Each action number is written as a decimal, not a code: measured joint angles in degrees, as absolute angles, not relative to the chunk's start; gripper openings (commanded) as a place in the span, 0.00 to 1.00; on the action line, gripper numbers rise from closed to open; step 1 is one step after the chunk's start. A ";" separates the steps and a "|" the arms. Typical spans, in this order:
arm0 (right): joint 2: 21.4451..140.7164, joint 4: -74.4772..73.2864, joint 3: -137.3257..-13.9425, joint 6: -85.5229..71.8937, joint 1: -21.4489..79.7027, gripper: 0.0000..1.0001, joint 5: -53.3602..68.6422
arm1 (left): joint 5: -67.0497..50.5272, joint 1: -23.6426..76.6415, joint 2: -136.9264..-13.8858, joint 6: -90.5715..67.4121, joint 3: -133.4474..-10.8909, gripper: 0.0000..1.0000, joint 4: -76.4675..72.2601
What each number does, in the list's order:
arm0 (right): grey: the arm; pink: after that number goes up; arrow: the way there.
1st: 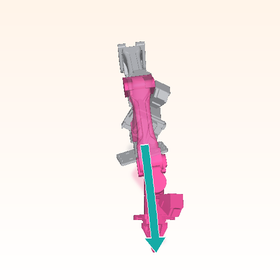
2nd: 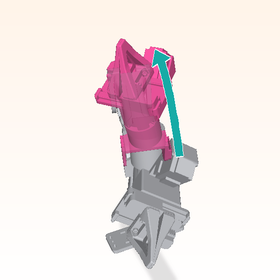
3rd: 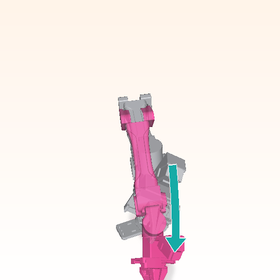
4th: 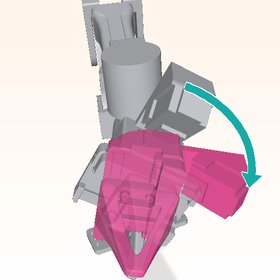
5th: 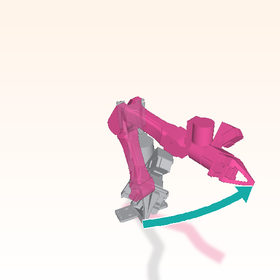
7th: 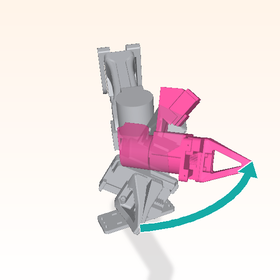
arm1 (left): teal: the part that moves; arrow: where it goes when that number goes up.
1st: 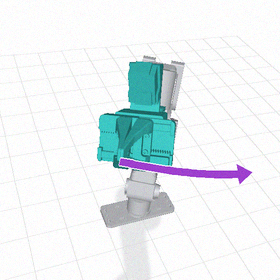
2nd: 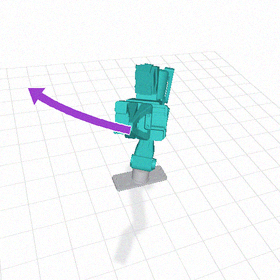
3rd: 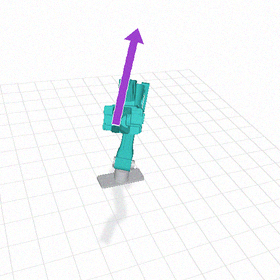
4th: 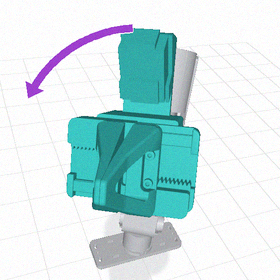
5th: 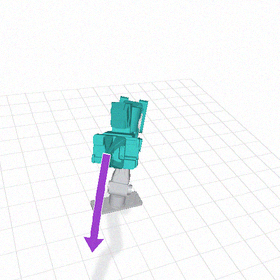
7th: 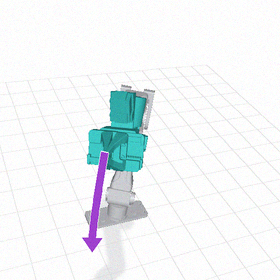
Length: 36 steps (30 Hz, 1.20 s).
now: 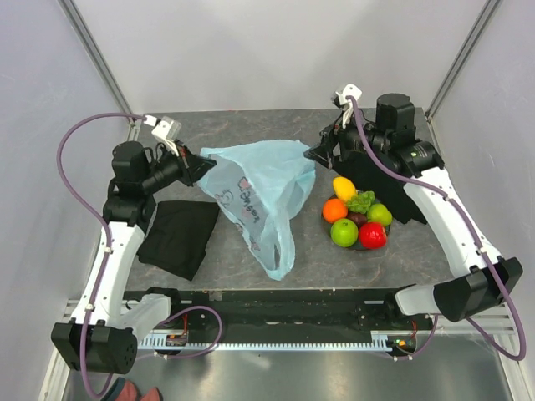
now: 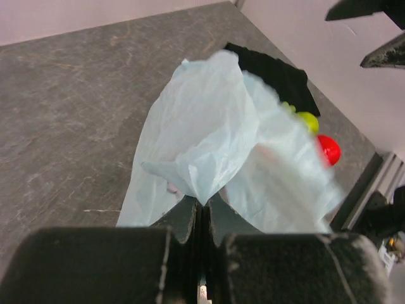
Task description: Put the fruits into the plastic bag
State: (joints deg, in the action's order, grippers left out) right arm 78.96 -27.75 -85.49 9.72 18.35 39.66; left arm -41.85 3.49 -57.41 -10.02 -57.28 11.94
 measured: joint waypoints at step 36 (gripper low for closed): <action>71.81 -35.86 -59.46 -19.53 22.04 0.76 -15.84 | -25.21 1.96 -71.09 -24.47 -66.61 0.02 10.83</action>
State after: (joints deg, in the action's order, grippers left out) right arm 71.81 -35.86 -59.46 -19.53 22.04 -15.84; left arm -25.21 1.96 -71.09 -24.47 -66.61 10.83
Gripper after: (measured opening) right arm 0.777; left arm 0.029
